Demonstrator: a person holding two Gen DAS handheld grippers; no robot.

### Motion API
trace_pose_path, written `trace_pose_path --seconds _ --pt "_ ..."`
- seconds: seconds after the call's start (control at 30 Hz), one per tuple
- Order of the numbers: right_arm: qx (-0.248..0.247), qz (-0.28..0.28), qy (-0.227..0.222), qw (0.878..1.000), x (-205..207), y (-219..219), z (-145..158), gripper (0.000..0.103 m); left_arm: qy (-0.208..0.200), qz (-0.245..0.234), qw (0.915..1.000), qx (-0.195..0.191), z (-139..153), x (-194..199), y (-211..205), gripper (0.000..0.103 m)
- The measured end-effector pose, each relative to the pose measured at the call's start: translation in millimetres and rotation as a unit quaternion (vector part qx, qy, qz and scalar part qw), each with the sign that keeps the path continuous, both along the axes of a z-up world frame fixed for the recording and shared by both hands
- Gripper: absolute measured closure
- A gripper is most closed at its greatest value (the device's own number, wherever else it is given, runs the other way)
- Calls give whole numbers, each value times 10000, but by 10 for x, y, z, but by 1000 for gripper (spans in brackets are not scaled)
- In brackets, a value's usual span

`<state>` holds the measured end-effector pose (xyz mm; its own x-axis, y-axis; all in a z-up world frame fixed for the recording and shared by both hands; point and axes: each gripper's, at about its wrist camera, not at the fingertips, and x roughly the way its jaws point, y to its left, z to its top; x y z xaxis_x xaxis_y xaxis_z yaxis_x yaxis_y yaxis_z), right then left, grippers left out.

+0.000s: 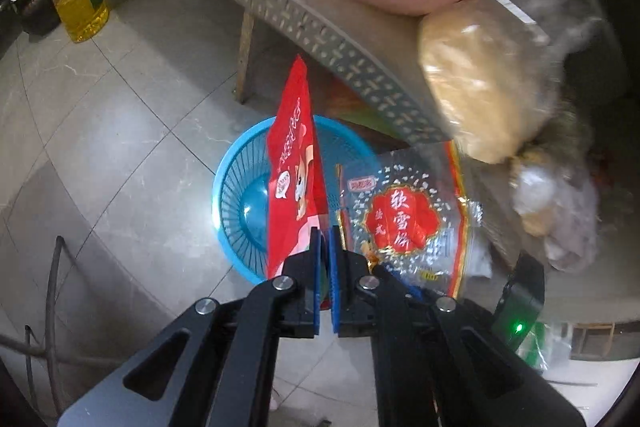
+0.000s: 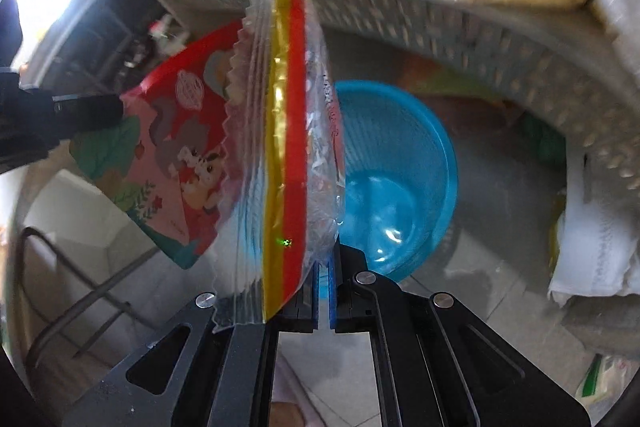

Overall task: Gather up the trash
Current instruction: 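Carry both bags over the blue wastebasket and open both grippers, then move both tools back toward the table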

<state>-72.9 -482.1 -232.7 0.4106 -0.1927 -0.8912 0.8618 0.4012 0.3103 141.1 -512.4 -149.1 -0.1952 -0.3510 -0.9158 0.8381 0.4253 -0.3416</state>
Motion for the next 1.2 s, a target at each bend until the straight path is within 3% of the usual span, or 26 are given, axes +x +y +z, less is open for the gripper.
trace_pose_path --seconds 0.1,0.13,0.17,0.2,0.33,0.57,0.73,0.83,0.93,1.0,1.2 --pt "30 -51 149 9999 81 -86 -210 94 95 -153 9997 149 -230 -28 -171 87" --pt "102 -57 194 9997 101 -121 -310 87 -61 -131 9995 296 -297 -36 -214 70" --pt "165 -67 236 9996 112 -125 -375 70 -133 -75 9993 349 -312 -37 -278 60" --pt "173 -90 307 9993 115 -125 -403 66 -170 9 9992 357 -309 -28 -274 59" --pt "159 -217 312 9992 41 -51 -396 65 -43 136 9996 241 -158 -9 -175 55" --pt "-178 -368 177 9990 -222 110 -51 64 -426 220 9978 -456 573 68 230 42" --pt "-449 -329 32 9984 -337 387 354 63 -748 427 9905 -1076 1186 66 875 35" --pt "-693 -44 -4 9976 -291 642 640 56 -887 501 9850 -1392 1478 3 1327 32" --pt "-1113 324 -42 9933 -212 893 990 47 -1171 589 9790 -1562 1693 -103 1813 27" --pt "-1398 502 -123 9888 -166 1029 1233 36 -1281 536 9774 -1595 1767 -174 2079 23" --pt "-2262 945 -346 9689 52 1356 1977 13 -1307 528 9736 -1797 1940 -354 3004 7"
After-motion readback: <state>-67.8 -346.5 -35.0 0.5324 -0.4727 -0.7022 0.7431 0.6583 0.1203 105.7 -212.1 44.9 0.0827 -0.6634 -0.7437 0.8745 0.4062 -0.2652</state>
